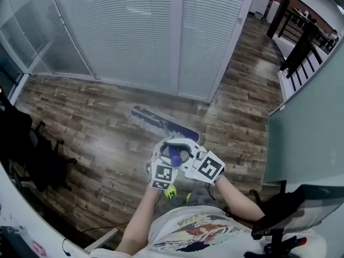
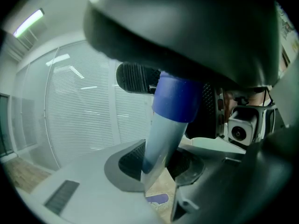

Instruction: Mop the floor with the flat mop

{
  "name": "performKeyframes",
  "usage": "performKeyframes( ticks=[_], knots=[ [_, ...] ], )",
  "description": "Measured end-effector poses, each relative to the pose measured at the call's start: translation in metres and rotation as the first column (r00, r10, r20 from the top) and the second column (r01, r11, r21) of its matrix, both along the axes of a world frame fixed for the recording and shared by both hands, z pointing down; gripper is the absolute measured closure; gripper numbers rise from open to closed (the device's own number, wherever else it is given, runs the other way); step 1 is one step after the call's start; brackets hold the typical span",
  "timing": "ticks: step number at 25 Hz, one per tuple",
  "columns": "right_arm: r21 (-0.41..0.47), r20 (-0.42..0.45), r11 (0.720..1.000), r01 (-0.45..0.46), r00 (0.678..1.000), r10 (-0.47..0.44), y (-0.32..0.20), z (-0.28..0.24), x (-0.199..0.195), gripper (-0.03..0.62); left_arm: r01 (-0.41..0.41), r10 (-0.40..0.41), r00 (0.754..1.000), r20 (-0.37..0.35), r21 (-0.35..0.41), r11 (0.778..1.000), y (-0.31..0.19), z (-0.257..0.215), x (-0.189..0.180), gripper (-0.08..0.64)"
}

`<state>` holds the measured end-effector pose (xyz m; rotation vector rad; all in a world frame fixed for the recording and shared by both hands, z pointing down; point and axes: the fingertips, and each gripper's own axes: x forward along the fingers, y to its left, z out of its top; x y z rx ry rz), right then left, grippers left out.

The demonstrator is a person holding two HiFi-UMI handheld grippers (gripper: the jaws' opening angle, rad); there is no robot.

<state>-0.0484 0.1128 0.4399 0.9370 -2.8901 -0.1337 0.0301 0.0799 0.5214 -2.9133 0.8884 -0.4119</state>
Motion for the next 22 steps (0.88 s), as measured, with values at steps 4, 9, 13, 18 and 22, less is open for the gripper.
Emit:
performKeyframes(
  ticks=[4,9,13,18,22],
  knots=[
    [-0.007,0.009,1.0,0.023,1.0,-0.023,0.048,-0.004,-0.005,0.439,0.021,-0.021,1.0,0.005,-0.003,1.0,0.046,-0.003,-0.005,0.459],
    [-0.014,0.022,0.998,0.055,0.998,-0.055,0.127,-0.002,0.0,0.44,0.063,-0.063,0.998,0.011,0.005,0.998,0.121,-0.001,-0.002,0.459],
    [0.016,-0.009,0.996,0.086,0.996,-0.086,0.196,0.005,0.015,0.44,0.094,-0.094,0.995,0.024,0.012,0.996,0.187,0.009,0.008,0.457],
    [0.002,0.009,0.993,0.119,0.993,-0.119,0.252,0.005,0.019,0.44,0.115,-0.115,0.993,0.025,0.008,0.993,0.242,0.01,0.012,0.459],
    [0.002,0.024,0.989,0.146,0.989,-0.146,0.265,0.019,0.015,0.44,0.089,-0.09,0.996,-0.013,-0.007,0.996,0.254,0.022,0.01,0.454]
  ],
)
